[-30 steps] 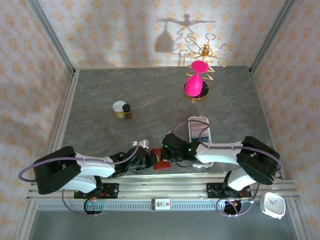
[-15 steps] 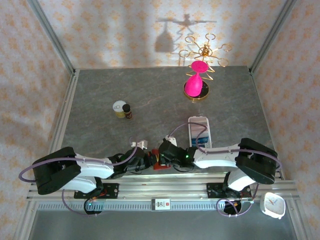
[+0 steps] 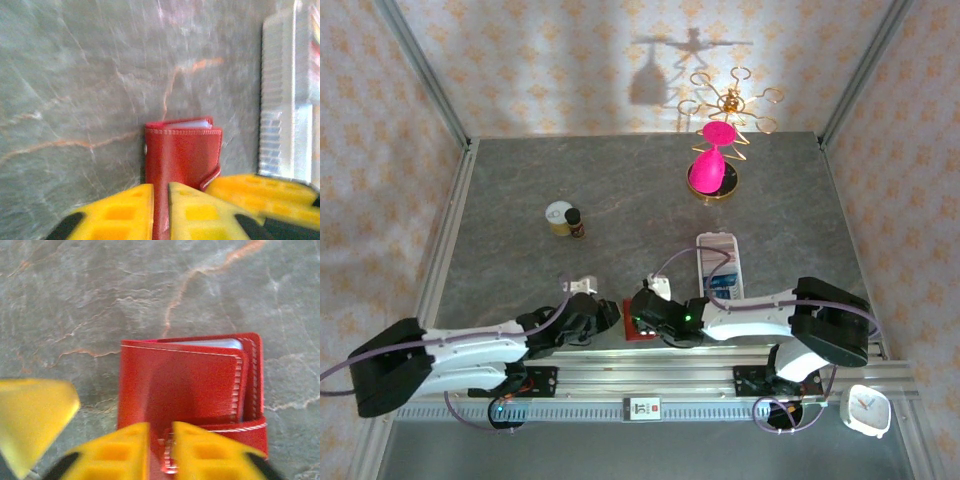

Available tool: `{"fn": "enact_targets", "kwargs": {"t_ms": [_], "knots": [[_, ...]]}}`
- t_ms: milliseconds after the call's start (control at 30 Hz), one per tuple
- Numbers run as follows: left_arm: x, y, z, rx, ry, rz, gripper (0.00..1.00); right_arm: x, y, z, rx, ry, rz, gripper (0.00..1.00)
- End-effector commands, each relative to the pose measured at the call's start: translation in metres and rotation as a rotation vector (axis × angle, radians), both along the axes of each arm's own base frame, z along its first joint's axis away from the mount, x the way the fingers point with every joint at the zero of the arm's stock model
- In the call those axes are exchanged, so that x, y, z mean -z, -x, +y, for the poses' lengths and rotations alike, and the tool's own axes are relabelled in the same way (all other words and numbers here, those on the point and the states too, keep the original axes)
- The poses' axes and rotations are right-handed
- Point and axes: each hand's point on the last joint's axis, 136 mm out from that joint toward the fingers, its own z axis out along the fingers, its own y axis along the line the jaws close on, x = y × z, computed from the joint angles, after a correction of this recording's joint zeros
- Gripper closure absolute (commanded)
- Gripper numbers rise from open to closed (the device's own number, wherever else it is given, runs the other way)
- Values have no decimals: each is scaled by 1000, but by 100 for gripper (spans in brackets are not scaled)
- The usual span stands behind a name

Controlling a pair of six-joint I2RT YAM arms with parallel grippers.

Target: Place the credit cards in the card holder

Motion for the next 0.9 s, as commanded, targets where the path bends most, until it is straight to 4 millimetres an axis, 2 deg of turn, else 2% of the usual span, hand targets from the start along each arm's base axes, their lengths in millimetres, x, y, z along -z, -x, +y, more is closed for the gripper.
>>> {"fn": "enact_targets", "kwargs": {"t_ms": [0, 67, 100, 167, 200, 267, 300, 367, 467, 533, 600, 700, 767, 867], "knots": [[-12, -17, 42, -105, -175, -54, 67, -26, -15, 1, 49, 10, -67, 69], [-28, -27, 62, -164, -207, -89, 60, -43, -26, -2, 87, -3, -106, 67], [-38, -33, 74, -197, -228, -115, 52, -52, -32, -6, 109, -5, -128, 60], [-60, -46, 93, -259, -267, -172, 38, -68, -45, -16, 149, -11, -168, 55], [-74, -52, 102, -285, -290, -209, 28, -77, -51, -19, 158, -25, -185, 49], [-101, -64, 121, -358, -345, -275, 2, -101, -64, -28, 164, -72, -240, 35], [-115, -70, 128, -379, -378, -316, 1, -117, -72, -35, 176, -88, -292, 28], [-142, -82, 134, -397, -415, -392, 1, -149, -87, -56, 205, -89, -425, 21], [-177, -96, 158, -514, -502, -487, 1, -206, -108, -103, 326, -47, -663, 4], [-198, -101, 174, -588, -567, -549, 1, -234, -113, -131, 384, -4, -807, 2], [-215, -102, 185, -634, -632, -610, 1, -253, -114, -153, 434, 48, -901, 0], [-225, -96, 212, -780, -726, -660, 1, -266, -123, -186, 496, 149, -980, 0], [-223, -94, 226, -844, -789, -694, 1, -263, -134, -214, 562, 211, -1000, 0], [-214, -94, 244, -903, -825, -693, 1, -250, -153, -267, 687, 256, -1010, 0]]}}
